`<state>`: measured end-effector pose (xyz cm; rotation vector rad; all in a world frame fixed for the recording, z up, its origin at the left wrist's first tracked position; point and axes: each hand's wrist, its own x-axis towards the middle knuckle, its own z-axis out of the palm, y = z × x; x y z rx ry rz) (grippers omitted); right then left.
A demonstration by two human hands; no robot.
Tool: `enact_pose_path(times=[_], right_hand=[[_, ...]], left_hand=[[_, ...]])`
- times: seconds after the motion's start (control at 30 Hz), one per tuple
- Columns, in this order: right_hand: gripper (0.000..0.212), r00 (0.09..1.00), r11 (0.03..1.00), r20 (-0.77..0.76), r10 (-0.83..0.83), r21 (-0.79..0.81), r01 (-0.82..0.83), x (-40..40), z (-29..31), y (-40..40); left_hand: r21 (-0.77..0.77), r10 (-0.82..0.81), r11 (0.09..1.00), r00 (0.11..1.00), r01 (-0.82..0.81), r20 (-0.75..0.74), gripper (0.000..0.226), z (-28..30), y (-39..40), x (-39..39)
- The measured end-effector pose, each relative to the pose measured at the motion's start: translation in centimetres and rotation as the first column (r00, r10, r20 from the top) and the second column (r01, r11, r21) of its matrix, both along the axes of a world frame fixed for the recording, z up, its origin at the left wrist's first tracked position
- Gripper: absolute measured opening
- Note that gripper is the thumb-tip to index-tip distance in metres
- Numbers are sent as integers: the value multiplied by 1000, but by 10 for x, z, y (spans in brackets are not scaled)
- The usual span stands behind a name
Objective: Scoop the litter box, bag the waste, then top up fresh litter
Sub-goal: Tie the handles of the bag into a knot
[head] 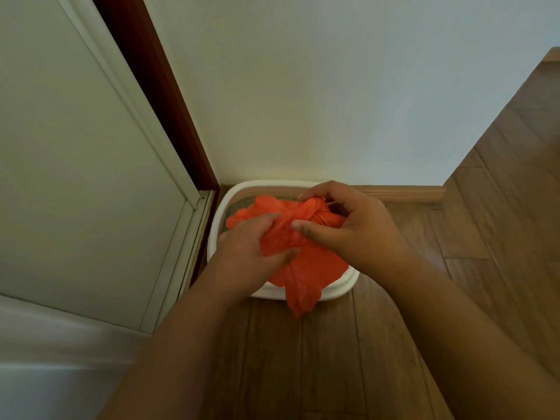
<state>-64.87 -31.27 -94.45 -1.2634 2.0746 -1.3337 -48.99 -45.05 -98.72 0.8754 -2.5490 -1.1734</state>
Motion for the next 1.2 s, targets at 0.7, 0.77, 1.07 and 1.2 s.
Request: enact_pose_path(times=[0.7,0.77,1.07,1.2], right_hand=[[36,994,991,46,-103,87,99,-10,185,-6],[34,992,990,60,-112,96,106,-14,236,1],[32,979,974,42,-201,118,195,-36,497,57],[32,969,963,18,-245,118,241,-53,606,96]], left_hand=[[38,24,999,1000,-24,-5,57,186,3,-36],[53,8,999,1000,-8,-1,62,239,8,-41],[14,-117,993,992,117,50,66,494,48,-77],[-6,-186,982,981,186,64,68,602,79,-103]])
